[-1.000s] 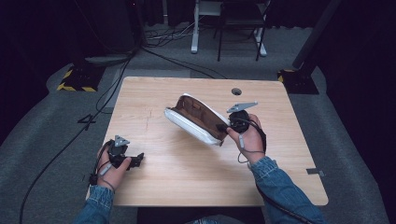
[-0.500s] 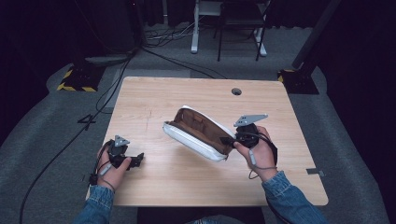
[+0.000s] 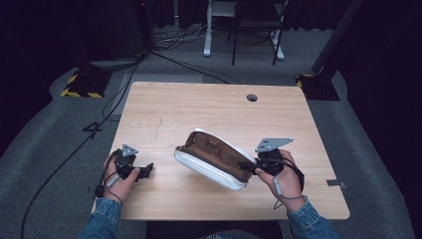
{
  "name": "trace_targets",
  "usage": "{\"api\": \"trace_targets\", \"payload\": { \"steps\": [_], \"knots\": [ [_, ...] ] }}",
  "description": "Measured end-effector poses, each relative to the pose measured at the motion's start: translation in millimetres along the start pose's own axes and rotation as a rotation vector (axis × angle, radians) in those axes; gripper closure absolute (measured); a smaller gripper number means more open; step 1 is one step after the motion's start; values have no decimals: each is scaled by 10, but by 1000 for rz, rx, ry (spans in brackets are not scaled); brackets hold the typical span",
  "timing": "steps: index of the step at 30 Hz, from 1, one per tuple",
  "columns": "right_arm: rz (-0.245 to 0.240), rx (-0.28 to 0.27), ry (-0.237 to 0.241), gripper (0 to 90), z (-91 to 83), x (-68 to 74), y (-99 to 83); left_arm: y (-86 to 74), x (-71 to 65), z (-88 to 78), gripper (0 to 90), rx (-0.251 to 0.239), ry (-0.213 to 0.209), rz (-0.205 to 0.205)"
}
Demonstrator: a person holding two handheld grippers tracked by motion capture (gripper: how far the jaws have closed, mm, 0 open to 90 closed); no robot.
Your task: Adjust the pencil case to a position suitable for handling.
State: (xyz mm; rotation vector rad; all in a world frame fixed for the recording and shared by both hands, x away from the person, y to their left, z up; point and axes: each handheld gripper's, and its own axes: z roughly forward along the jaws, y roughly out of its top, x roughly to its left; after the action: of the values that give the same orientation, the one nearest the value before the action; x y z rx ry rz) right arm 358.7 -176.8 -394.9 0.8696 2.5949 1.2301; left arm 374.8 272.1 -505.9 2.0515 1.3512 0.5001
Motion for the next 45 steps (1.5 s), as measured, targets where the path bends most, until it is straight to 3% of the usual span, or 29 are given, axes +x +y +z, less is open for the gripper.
{"api": "trace_targets", "payload": {
  "steps": [16, 33, 45],
  "knots": [
    [-36, 52, 20, 876, 34, 108, -242, 7, -7, 6, 51, 3, -4, 5],
    [-76, 87, 48, 875, 219, 192, -415, 8, -9, 7, 51, 3, -3, 5],
    [-65, 130, 66, 867, 330, 138, -501, 10, -13, 10, 51, 3, -4, 4]
  ]
}}
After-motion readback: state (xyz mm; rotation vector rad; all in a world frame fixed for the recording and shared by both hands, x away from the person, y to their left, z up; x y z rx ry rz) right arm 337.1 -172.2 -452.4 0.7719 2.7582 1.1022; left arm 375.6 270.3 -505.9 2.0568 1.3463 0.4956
